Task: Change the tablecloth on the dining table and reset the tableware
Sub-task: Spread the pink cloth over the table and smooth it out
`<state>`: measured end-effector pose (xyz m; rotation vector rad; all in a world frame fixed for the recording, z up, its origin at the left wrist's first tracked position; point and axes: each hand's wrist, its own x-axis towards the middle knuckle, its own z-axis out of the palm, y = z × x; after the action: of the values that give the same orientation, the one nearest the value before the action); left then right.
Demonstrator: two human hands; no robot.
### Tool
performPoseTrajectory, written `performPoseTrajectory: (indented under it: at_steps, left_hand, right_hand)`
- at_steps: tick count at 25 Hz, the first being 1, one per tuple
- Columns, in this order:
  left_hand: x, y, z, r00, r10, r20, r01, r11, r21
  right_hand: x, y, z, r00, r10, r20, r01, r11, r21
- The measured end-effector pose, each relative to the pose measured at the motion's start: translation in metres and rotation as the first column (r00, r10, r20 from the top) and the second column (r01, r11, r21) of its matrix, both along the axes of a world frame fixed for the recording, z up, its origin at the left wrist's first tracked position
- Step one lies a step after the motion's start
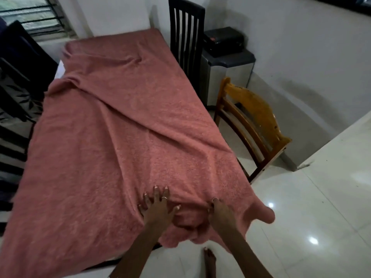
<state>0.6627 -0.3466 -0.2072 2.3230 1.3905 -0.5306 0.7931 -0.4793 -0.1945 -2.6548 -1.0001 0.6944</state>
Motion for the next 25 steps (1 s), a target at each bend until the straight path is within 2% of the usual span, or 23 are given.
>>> performPoseTrajectory:
  at_steps: [2, 4, 6, 7, 9, 10, 12, 14, 16, 17, 19, 21, 23, 25]
  left_hand:
    - [-0.025, -0.006, 0.015, 0.999, 0.006, -0.042, -0.005, 1.000, 0.019]
    - [-0.050, -0.006, 0.031, 0.999, 0.036, 0.014, -0.036, 0.999, -0.013]
    - [-0.074, 0.002, 0.041, 0.974, 0.111, 0.196, -0.100, 0.993, -0.065]
    - [-0.090, 0.010, 0.041, 0.940, 0.128, 0.316, -0.122, 0.992, -0.039]
    - [-0.123, 0.032, 0.034, 0.838, 0.162, 0.521, -0.252, 0.962, 0.107]
    - [-0.145, 0.047, 0.025, 0.811, 0.209, 0.547, -0.351, 0.921, 0.167]
    - [-0.199, 0.073, 0.005, 0.840, 0.373, 0.394, -0.477, 0.855, 0.206]
    - [-0.257, 0.088, -0.021, 0.826, 0.531, 0.186, -0.560, 0.810, 0.173]
    - [-0.305, 0.086, -0.036, 0.823, 0.559, 0.104, -0.569, 0.809, 0.149]
    - [-0.318, 0.082, -0.038, 0.829, 0.545, 0.127, -0.559, 0.815, 0.150]
    - [-0.323, 0.072, -0.038, 0.781, 0.580, 0.230, -0.619, 0.769, 0.162]
    - [-0.323, 0.068, -0.038, 0.697, 0.643, 0.319, -0.707, 0.691, 0.152]
    - [-0.334, 0.064, -0.031, 0.660, 0.598, 0.455, -0.729, 0.655, 0.196]
    - [-0.358, 0.058, -0.017, 0.569, 0.605, 0.556, -0.807, 0.542, 0.236]
  right_hand:
    - [-0.022, 0.003, 0.009, 0.994, 0.105, 0.007, -0.104, 0.993, -0.060]
    - [-0.051, 0.007, 0.030, 0.982, 0.188, -0.001, -0.187, 0.976, -0.113]
    - [-0.072, 0.013, 0.039, 0.983, 0.161, 0.088, -0.152, 0.983, -0.103]
    - [-0.087, 0.022, 0.037, 0.981, 0.136, 0.137, -0.129, 0.990, -0.057]
    - [-0.129, 0.047, 0.026, 0.963, 0.211, 0.168, -0.224, 0.972, 0.064]
    - [-0.157, 0.064, 0.025, 0.942, 0.298, 0.153, -0.318, 0.939, 0.129]
    - [-0.211, 0.093, 0.021, 0.873, 0.468, 0.139, -0.488, 0.842, 0.228]
    - [-0.246, 0.112, 0.011, 0.770, 0.619, 0.154, -0.637, 0.759, 0.134]
    - [-0.271, 0.124, 0.007, 0.721, 0.674, 0.161, -0.681, 0.732, -0.020]
    - [-0.279, 0.128, 0.002, 0.732, 0.667, 0.139, -0.666, 0.744, -0.058]
    - [-0.294, 0.136, -0.012, 0.735, 0.655, 0.176, -0.666, 0.746, 0.007]
    - [-0.308, 0.142, -0.014, 0.682, 0.692, 0.237, -0.726, 0.680, 0.105]
    - [-0.318, 0.147, -0.015, 0.658, 0.703, 0.270, -0.751, 0.635, 0.180]
    - [-0.337, 0.154, -0.015, 0.605, 0.747, 0.274, -0.794, 0.541, 0.279]
